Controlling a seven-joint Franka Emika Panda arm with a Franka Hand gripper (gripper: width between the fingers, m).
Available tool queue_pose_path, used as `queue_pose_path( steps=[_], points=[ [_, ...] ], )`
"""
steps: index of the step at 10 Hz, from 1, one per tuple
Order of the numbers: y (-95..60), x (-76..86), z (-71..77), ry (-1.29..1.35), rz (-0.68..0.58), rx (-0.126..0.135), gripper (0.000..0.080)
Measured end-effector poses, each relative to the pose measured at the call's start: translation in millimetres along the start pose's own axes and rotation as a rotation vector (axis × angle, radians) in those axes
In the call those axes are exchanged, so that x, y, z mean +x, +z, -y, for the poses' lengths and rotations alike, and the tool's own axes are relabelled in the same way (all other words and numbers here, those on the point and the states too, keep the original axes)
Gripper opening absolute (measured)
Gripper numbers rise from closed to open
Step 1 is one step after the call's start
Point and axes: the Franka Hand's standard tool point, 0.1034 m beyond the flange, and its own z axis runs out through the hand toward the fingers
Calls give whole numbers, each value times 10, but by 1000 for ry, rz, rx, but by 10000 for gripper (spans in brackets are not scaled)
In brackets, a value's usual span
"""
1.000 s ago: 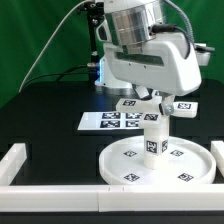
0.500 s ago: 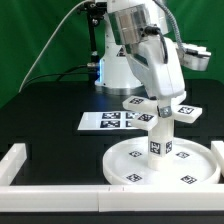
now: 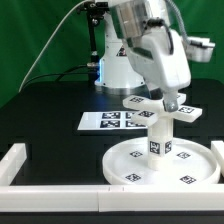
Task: Assemble round table
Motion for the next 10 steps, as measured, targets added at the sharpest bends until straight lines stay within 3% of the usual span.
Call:
queue_pose_path(
  steps=[2, 7, 9, 10],
  points=[
    [-116, -67, 36, -205, 20, -18, 647],
    [-127, -105, 76, -635, 21, -10, 649],
    [-152, -51, 90, -1040, -19, -65, 649],
    [-126, -56, 84, -1203, -41, -110, 649]
  ],
)
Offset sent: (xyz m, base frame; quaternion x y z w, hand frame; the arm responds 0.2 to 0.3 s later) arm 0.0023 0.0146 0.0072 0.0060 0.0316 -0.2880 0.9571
